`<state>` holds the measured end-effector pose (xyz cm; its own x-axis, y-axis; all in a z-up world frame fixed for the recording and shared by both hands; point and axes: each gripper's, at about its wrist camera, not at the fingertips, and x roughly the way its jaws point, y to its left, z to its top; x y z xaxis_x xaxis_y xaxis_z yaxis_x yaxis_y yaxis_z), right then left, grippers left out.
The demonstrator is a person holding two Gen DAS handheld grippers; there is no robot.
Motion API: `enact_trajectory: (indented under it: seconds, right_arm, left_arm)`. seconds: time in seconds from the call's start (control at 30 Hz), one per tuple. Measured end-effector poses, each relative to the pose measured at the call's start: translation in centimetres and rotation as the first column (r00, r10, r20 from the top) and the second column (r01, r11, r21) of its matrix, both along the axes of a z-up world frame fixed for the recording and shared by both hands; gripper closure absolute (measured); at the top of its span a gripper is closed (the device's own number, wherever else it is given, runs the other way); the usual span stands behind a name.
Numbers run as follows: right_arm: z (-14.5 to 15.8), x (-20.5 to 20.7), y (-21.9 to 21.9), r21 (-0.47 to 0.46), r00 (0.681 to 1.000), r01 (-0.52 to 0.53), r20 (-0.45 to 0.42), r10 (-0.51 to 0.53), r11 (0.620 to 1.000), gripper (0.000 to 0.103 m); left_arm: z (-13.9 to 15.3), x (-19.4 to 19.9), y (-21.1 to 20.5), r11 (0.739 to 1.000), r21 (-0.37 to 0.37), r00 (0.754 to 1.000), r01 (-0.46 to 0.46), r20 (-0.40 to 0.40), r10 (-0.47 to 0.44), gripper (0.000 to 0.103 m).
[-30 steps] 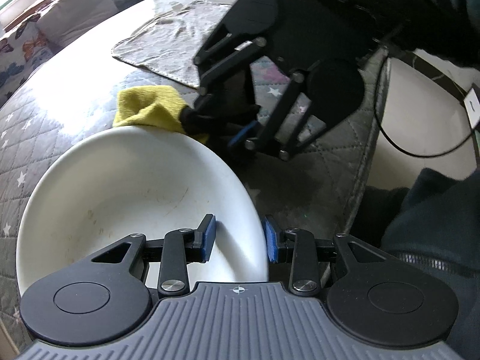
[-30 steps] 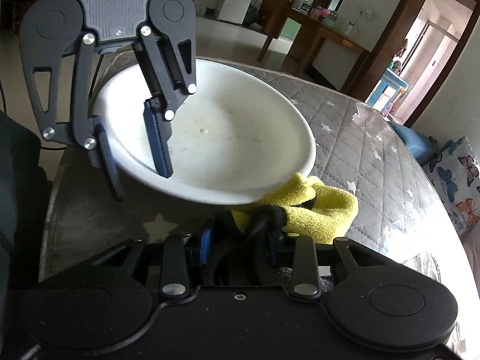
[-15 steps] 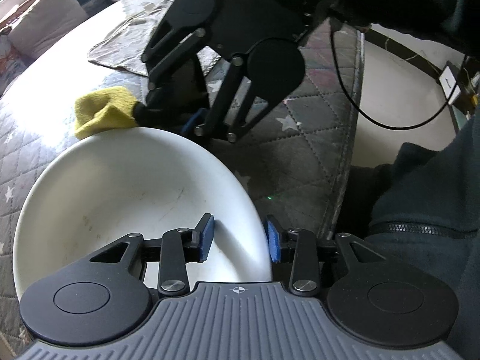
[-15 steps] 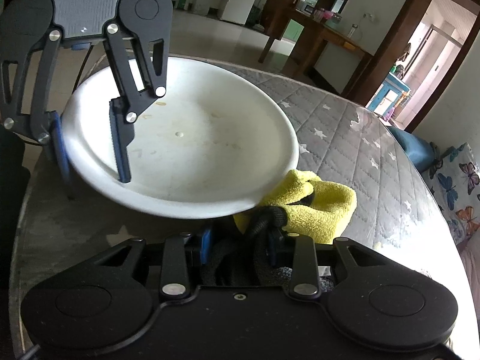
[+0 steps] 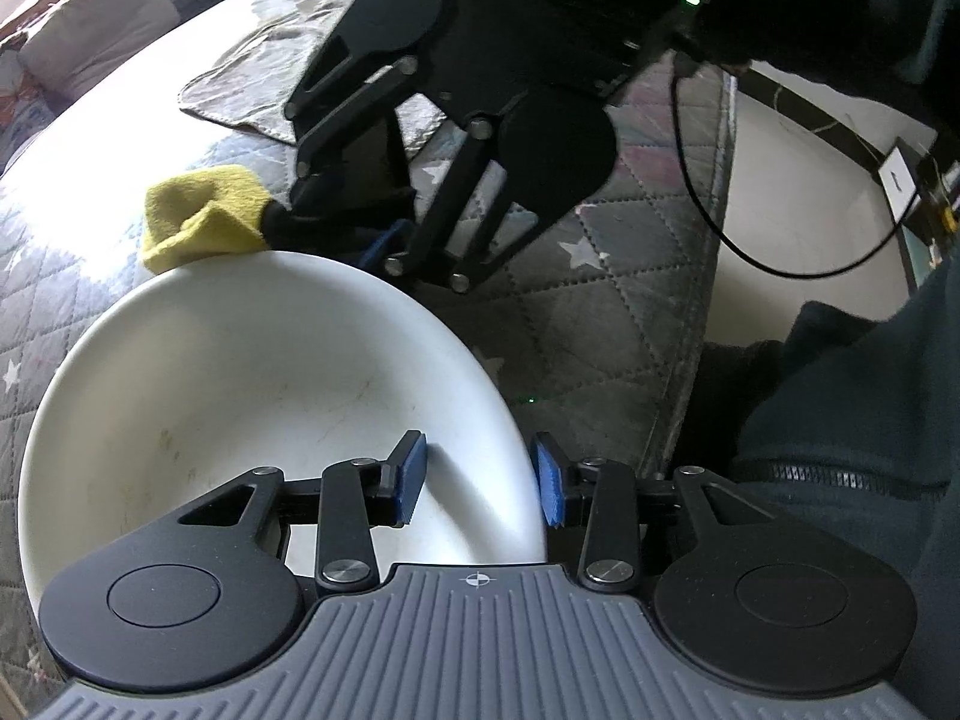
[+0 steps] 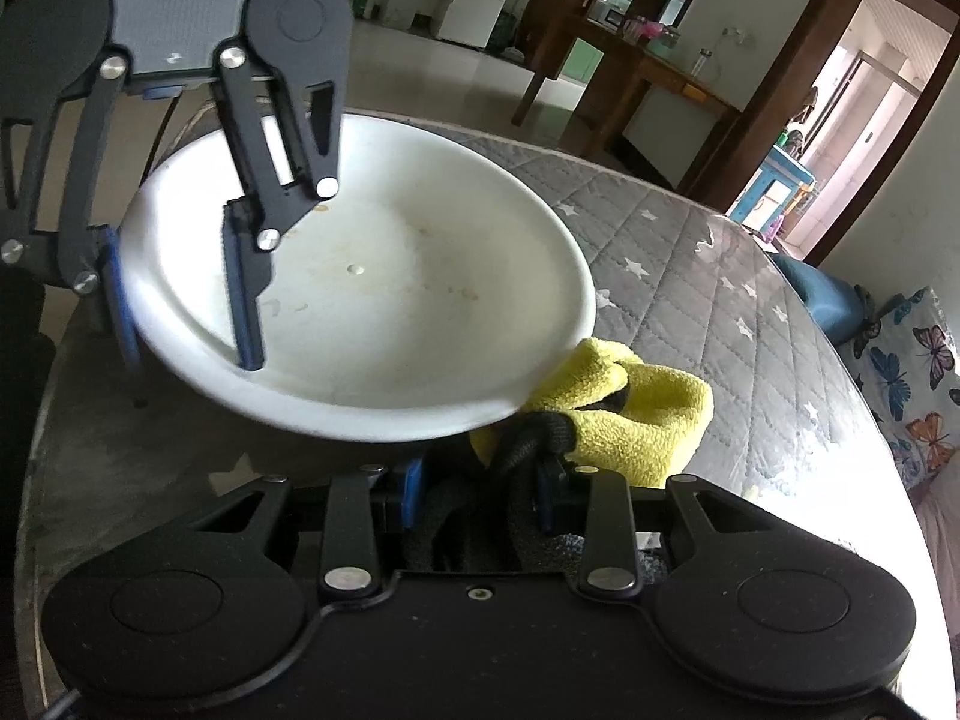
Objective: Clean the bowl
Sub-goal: 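Hold the bowl rim with the left tool while the right tool keeps wiping the rim with the cloth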
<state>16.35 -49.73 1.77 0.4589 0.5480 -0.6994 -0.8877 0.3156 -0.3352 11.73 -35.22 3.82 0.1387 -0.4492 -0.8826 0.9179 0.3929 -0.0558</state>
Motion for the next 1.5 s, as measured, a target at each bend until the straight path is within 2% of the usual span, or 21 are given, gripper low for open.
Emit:
enact_trajectory:
  seconds: [0.33, 0.43, 0.57, 0.83, 1.23, 1.43, 1.5]
  right_arm:
    - [0.3, -2.6, -0.7, -0.011, 1.0, -0.012, -0.006, 0.012, 1.0, 0.066]
    - [0.4, -3.4, -0.8, -0.015, 1.0, -0.021, -0.007, 0.021, 1.0, 0.066]
    - [0.4, -4.0, -0.8, -0.023, 1.0, -0.029, -0.004, 0.029, 0.999, 0.066]
    - [0.5, -2.8, -0.5, -0.02, 1.0, -0.03, -0.007, 0.03, 0.999, 0.066]
    - [0.4, 0.1, 0.0, -0.024, 0.998, -0.061, 0.002, 0.061, 0.998, 0.066]
    - [0.4, 1.4, 0.1, 0.0, 0.999, -0.047, -0.006, 0.047, 0.999, 0.066]
    - [0.4, 1.4, 0.0, 0.006, 0.999, -0.037, -0.009, 0.037, 0.999, 0.066]
  left_arm:
    - [-0.7, 4.1, -6.0, 0.999, -0.008, 0.999, -0.047, 0.016, 0.047, 0.063]
    - [-0.1, 5.3, -7.0, 0.998, -0.009, 0.998, -0.065, 0.025, 0.065, 0.063]
    - [-0.9, 7.2, -8.7, 0.998, -0.009, 0.998, -0.067, 0.02, 0.067, 0.063]
    - [-1.4, 11.1, -13.6, 0.999, -0.016, 0.998, -0.041, 0.039, 0.042, 0.063]
    - [-2.3, 18.3, -21.2, 1.0, -0.02, 1.0, 0.008, 0.019, -0.007, 0.062]
    - [-2.9, 20.9, -25.2, 1.0, -0.025, 1.0, -0.007, 0.008, 0.007, 0.061]
    - [-2.9, 21.9, -25.1, 0.999, -0.029, 1.0, -0.019, 0.005, 0.019, 0.061]
